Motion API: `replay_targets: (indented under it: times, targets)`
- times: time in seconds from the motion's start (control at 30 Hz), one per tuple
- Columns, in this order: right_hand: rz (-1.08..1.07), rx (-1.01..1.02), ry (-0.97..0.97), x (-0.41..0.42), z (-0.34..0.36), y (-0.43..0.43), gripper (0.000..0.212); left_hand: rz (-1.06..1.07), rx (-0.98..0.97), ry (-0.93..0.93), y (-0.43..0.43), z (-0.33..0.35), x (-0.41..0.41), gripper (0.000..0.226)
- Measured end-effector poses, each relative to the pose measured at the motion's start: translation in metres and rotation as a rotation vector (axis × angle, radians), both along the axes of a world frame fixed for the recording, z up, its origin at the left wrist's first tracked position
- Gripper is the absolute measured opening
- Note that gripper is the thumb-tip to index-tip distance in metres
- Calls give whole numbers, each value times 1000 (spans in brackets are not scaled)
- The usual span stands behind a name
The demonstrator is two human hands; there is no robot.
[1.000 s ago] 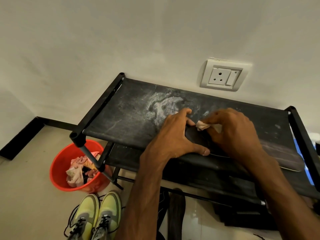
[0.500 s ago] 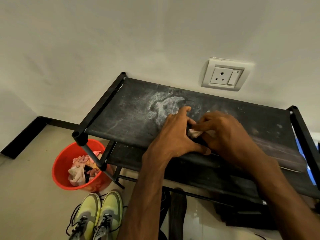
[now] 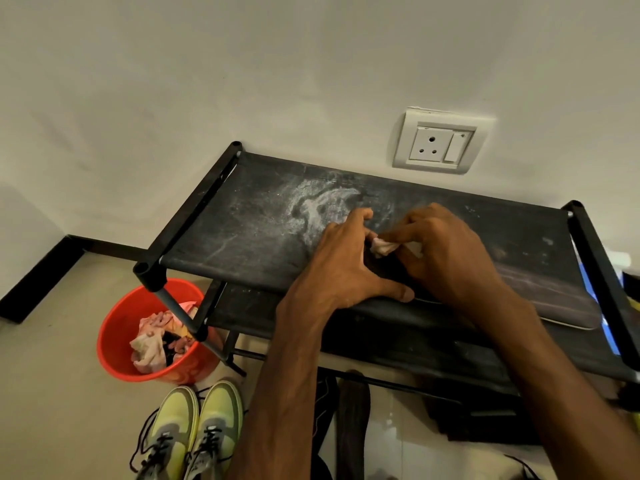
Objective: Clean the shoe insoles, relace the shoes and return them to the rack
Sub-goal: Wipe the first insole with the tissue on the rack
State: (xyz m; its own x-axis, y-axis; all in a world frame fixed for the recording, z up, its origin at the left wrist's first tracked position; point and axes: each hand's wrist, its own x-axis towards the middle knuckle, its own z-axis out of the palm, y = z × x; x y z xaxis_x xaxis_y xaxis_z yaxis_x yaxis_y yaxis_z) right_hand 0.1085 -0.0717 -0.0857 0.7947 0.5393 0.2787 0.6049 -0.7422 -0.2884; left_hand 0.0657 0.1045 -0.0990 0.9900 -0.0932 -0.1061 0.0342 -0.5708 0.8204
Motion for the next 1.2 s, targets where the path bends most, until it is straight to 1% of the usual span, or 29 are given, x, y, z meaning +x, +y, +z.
replay_targets:
  times: [0.07, 0.17, 0.23, 0.3, 0.4, 0.47, 0.53, 0.6, 0.67, 0.73, 0.9, 1.07, 1.13, 1.2]
  targets:
    - [-35, -2, -13, 2, 1, -1, 27, 1, -4, 2, 1, 0, 0, 130]
    - [151, -9, 48, -8, 3, 8, 22, -6, -3, 9, 1, 1, 1, 129]
    - [182, 1, 73, -8, 4, 8, 25, -4, 1, 6, 1, 0, 1, 127]
    - [81, -3, 38, 2, 3, 0, 26, -1, 10, -7, 1, -2, 1, 128]
    - [-79, -15, 4, 14, 0, -17, 24, 14, 12, -18, 2, -3, 1, 125]
    - [-114, 47, -12, 15, 3, -24, 21, 13, 20, -16, 2, -3, 0, 123]
    - [-146, 155, -15, 17, 10, -31, 18, 8, 20, -13, 2, -3, 2, 123]
    - [-168, 239, 44, 17, 18, -37, 19, 7, 22, -7, 2, -3, 2, 122]
    - [-137, 271, 130, 14, 21, -35, 21, 10, 19, -7, 2, -4, 3, 121]
    - [-75, 239, 148, 9, 18, -27, 23, 14, 14, -4, 3, -5, 3, 121]
    - [38, 54, 95, 7, 5, -11, 22, 15, -6, 0, 4, -7, 4, 123]
    - [201, 11, 146, -4, 6, 0, 26, 6, -19, 10, 4, -7, 4, 126]
    - [153, 6, 123, 2, 7, -8, 27, 8, -13, 3, 3, -7, 3, 122]
    - [40, 8, 72, 10, 4, -20, 30, 19, -6, -3, 3, -5, 2, 118]
